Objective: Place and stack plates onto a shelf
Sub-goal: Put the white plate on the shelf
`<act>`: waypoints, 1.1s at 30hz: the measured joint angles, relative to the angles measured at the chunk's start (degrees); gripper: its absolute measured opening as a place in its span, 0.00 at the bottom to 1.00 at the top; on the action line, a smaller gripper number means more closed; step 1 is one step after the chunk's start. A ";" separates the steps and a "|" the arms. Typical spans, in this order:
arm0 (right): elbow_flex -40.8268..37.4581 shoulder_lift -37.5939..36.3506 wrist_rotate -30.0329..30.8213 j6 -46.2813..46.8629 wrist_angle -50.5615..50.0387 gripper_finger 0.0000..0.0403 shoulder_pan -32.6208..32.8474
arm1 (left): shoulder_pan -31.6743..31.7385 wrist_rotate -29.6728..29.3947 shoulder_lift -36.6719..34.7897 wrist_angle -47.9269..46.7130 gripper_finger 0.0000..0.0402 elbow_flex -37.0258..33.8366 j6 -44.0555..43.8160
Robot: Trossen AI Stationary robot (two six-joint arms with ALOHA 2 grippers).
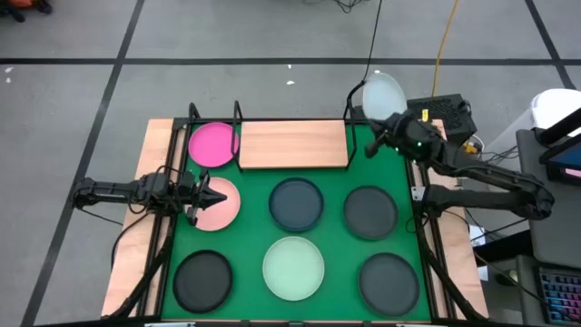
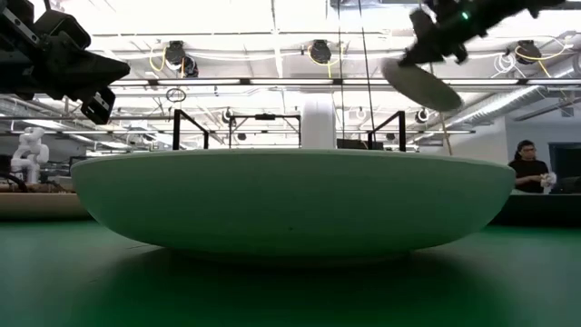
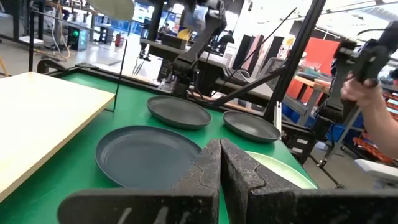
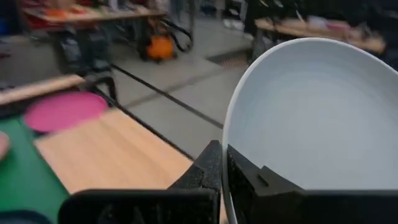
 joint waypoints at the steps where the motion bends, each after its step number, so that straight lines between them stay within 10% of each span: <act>1: 1.60 1.42 -0.27 -0.81 0.11 0.00 0.36 | 0.00 0.02 0.00 0.02 0.01 0.00 0.00; 15: 19.31 27.85 -7.68 -10.15 2.38 0.00 5.59 | 0.01 0.01 0.00 0.01 0.01 -0.01 0.00; 33: 19.94 49.88 -11.99 -10.94 -2.87 0.00 5.94 | 0.01 0.02 0.00 0.02 0.01 -0.01 0.00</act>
